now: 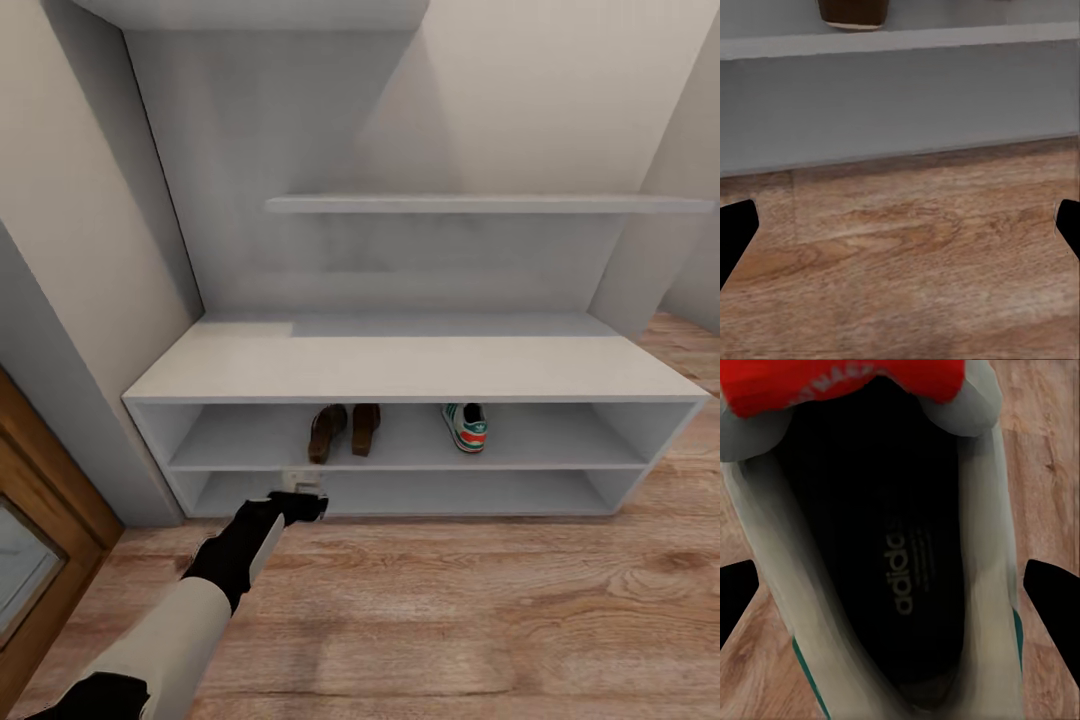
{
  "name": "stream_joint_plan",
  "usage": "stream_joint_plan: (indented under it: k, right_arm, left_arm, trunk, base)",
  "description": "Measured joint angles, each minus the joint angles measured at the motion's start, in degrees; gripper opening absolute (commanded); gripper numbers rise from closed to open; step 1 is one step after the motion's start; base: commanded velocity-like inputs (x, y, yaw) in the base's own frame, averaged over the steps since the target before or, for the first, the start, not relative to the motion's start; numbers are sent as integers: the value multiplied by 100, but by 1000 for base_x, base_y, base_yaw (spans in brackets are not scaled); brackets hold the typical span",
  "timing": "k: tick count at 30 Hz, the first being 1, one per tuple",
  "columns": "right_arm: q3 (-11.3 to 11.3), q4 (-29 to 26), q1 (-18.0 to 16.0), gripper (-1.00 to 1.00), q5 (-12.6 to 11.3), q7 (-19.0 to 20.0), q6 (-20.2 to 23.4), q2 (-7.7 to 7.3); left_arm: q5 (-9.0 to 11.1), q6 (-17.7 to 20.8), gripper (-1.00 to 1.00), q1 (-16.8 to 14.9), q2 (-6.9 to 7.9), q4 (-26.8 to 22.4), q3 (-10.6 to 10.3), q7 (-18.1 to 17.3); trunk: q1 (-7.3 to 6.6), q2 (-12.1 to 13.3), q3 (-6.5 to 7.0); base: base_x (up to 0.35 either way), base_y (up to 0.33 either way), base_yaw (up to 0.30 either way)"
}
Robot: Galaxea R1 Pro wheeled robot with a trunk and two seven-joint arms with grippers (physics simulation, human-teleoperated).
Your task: Pick up the two gym shoes and the two sandals from the corridor floor and place them onto the hallstand (shoe rack) in the corridor, making sure they are on the rack and not on the floor. Arrange them so the two gym shoes are next to each other and the two sandals are next to each other.
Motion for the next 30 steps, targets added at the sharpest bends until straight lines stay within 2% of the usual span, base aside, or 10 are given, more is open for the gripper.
stream_joint_plan:
  k: [4, 8, 18, 27, 28, 30]
  right_arm:
    - [-131, -91, 18, -100, 35, -11, 131, -119]
    - [-260, -95, 24, -100, 34, -14, 157, -24]
    - [-586, -103, 26, -100, 48, -25, 165, 11]
    - [-879, -106, 25, -100, 50, -37, 173, 12]
    - [-1037, -108, 24, -100, 97, -41, 174, 12]
    - [-1039, -111, 25, -100, 37, -37, 172, 12]
  left_arm:
    - [14, 130, 100, 131, 88, 98, 1, 127]
    - [14, 259, 100, 261, 126, 116, 8, 248]
    - [10, 568, 100, 578, 133, 114, 18, 477]
    - [10, 571, 100, 580, 132, 113, 18, 477]
    - [10, 573, 100, 580, 133, 113, 18, 477]
    - [10, 571, 100, 581, 132, 114, 16, 477]
  trunk:
    - [0, 0, 0]
    - [0, 0, 0]
    - [0, 0, 0]
    - [0, 0, 0]
    - [0, 0, 0]
    - [0, 0, 0]
  base:
    - [0, 0, 0]
    - [0, 0, 0]
    - [0, 0, 0]
    - [0, -15, 0]
    - [0, -136, 0]
    - [0, -228, 0]
